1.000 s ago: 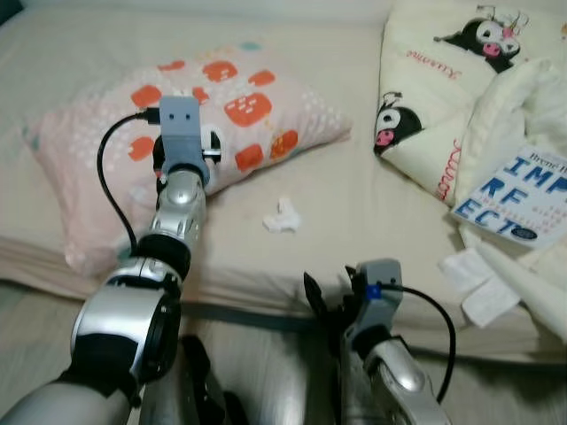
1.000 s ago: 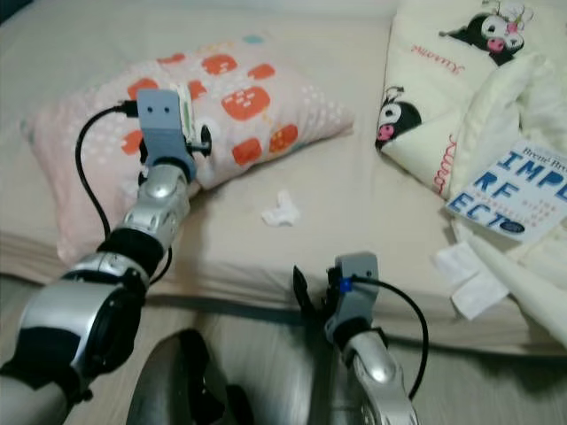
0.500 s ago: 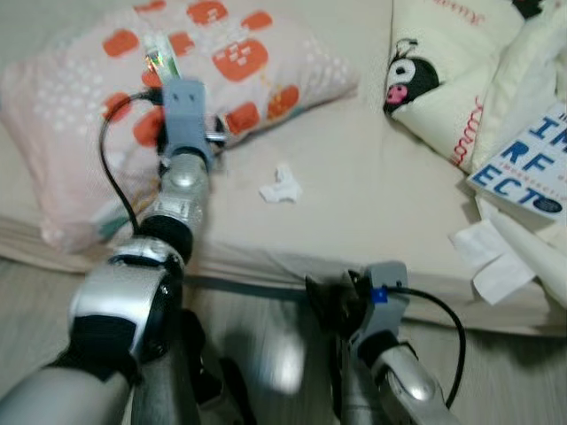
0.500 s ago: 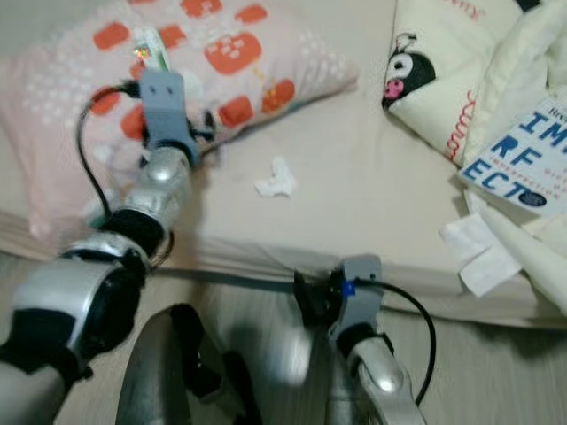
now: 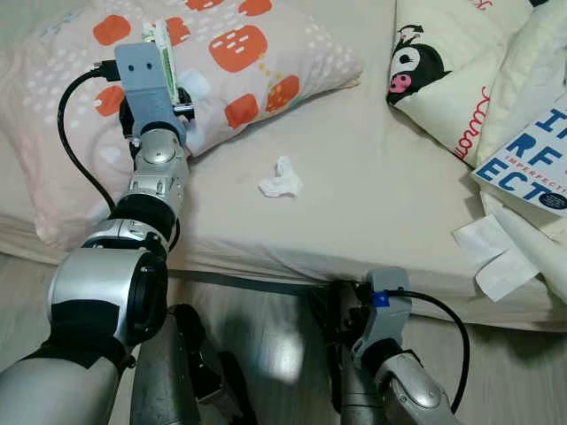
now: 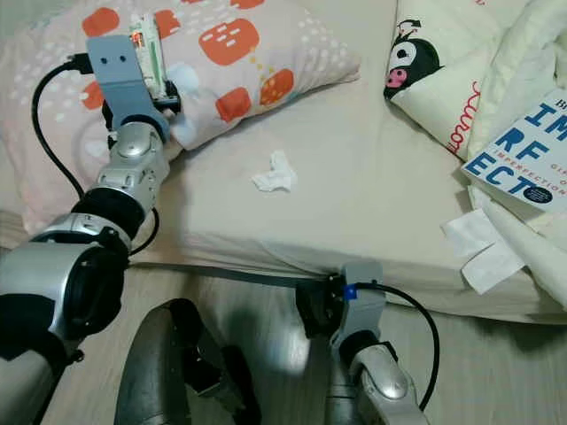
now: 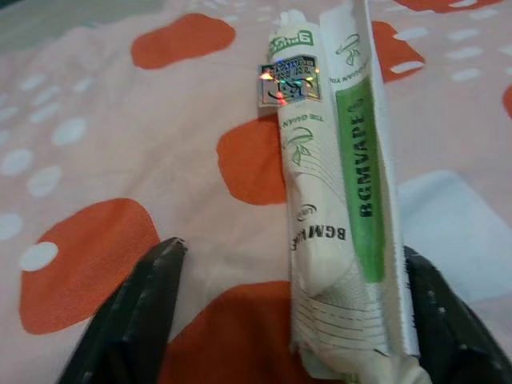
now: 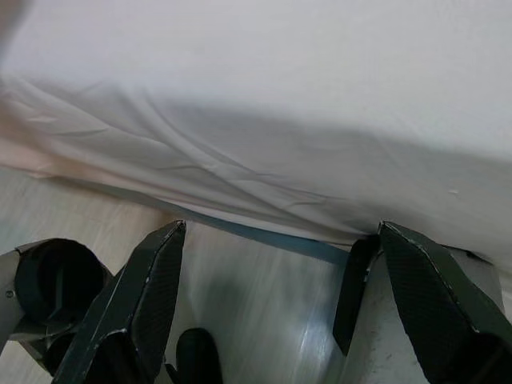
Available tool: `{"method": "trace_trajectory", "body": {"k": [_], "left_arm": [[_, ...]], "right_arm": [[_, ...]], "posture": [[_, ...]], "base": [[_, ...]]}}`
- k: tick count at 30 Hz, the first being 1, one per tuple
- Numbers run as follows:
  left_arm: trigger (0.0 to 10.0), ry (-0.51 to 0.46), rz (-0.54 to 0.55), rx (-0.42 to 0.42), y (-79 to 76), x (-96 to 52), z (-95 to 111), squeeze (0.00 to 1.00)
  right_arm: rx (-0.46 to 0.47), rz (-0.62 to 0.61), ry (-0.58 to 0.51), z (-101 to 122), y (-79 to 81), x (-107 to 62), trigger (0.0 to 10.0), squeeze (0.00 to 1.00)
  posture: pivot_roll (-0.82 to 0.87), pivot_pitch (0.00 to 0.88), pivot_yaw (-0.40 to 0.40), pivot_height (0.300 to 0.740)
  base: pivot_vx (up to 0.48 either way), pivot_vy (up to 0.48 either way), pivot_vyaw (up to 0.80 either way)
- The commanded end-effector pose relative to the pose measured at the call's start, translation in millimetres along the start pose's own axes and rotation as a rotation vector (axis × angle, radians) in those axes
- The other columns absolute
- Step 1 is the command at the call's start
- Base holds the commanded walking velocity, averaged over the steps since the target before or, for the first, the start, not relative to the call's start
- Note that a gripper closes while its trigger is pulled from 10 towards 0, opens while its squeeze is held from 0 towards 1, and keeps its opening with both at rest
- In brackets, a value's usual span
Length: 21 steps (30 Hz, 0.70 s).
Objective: Clean up the room
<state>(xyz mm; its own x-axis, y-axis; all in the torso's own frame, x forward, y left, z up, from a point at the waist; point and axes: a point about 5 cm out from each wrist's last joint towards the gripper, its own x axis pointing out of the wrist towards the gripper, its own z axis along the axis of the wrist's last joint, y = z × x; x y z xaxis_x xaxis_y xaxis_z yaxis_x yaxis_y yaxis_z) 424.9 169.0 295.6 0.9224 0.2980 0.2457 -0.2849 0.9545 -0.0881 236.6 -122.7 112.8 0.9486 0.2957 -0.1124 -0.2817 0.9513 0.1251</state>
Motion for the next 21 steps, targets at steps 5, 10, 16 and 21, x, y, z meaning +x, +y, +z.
{"method": "trace_trajectory", "body": {"k": [5,10,16,21], "left_arm": [[0.0,0.063,-0.067,0.031,-11.4,-7.1,-18.2,0.00],[0.0,0.066,-0.071,0.030,-11.3,-7.3,-19.2,0.00],[0.0,0.053,-0.018,0.045,5.0,-3.9,-18.9,0.00],[0.0,0.049,0.004,0.060,17.2,-2.5,-21.1,0.00]], "right_arm": [[0.016,-0.020,0.029,-3.6,-1.3,-4.8,10.0,0.00],[0.017,-0.025,0.033,-2.6,-2.3,-3.7,10.0,0.00],[0.048,-0.022,-0.063,17.6,-2.8,6.7,10.0,0.00],[0.072,-0.028,-0.136,36.1,-9.3,19.4,10.0,0.00]], "posture": [[-0.30,0.578,0.060,0.535],[-0.30,0.571,0.060,0.535],[-0.28,0.567,0.064,0.535],[-0.24,0.558,0.071,0.535]], "base": [[0.000,0.000,0.00],[0.000,0.000,0.00],[0.000,0.000,0.00],[0.000,0.000,0.00]]}}
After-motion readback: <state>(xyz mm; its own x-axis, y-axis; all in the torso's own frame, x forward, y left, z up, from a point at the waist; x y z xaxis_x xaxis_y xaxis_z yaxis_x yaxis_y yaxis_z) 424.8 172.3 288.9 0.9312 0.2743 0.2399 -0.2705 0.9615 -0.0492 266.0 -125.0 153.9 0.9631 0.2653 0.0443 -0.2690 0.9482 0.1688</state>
